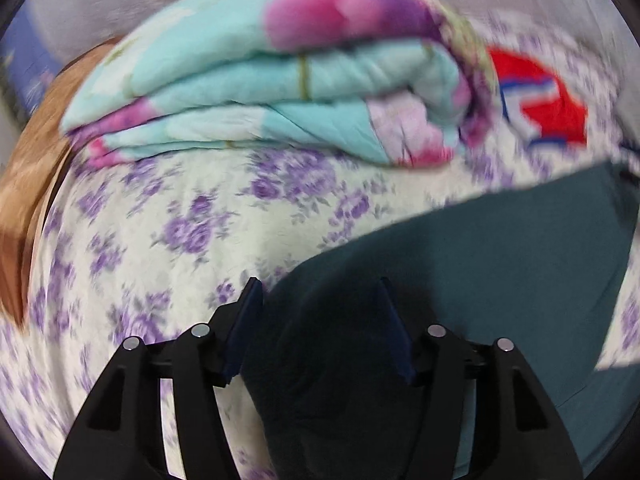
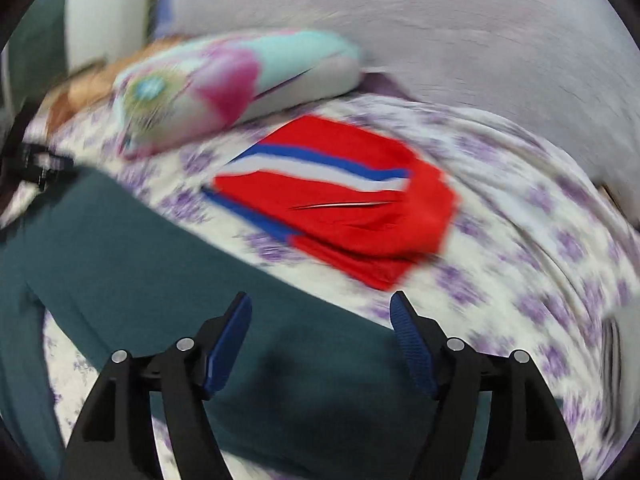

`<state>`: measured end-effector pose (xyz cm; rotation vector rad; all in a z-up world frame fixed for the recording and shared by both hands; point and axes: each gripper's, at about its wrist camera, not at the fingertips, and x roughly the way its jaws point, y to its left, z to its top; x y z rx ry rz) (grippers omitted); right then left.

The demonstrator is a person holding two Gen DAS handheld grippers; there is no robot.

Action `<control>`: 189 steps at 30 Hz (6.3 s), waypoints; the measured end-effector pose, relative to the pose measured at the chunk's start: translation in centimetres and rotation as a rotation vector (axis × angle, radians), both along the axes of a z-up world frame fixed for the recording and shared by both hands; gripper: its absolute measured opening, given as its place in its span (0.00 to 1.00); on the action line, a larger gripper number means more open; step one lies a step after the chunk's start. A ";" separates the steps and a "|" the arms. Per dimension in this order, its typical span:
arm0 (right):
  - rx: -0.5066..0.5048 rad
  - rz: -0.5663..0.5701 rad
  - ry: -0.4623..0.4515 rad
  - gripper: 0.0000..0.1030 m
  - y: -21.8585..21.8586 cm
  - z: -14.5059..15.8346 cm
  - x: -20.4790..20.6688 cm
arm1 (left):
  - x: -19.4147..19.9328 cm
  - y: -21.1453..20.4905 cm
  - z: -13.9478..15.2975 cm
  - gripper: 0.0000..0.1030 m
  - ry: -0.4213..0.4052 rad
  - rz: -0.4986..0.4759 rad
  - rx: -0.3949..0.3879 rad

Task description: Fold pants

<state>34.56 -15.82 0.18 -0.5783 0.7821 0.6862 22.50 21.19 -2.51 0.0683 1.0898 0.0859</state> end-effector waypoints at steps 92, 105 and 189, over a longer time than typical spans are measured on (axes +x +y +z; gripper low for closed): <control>0.324 -0.175 0.129 0.62 -9.4 -0.7 -26.4 | -23.4 2.1 2.0 0.27 -0.096 0.722 -0.247; 0.144 -0.554 0.059 0.62 -9.7 0.9 -14.3 | -24.4 -3.8 6.7 0.68 -0.338 0.554 -0.036; 0.151 0.153 0.127 0.49 7.2 -1.2 -34.8 | -26.4 -7.1 0.5 0.78 -0.129 0.219 0.049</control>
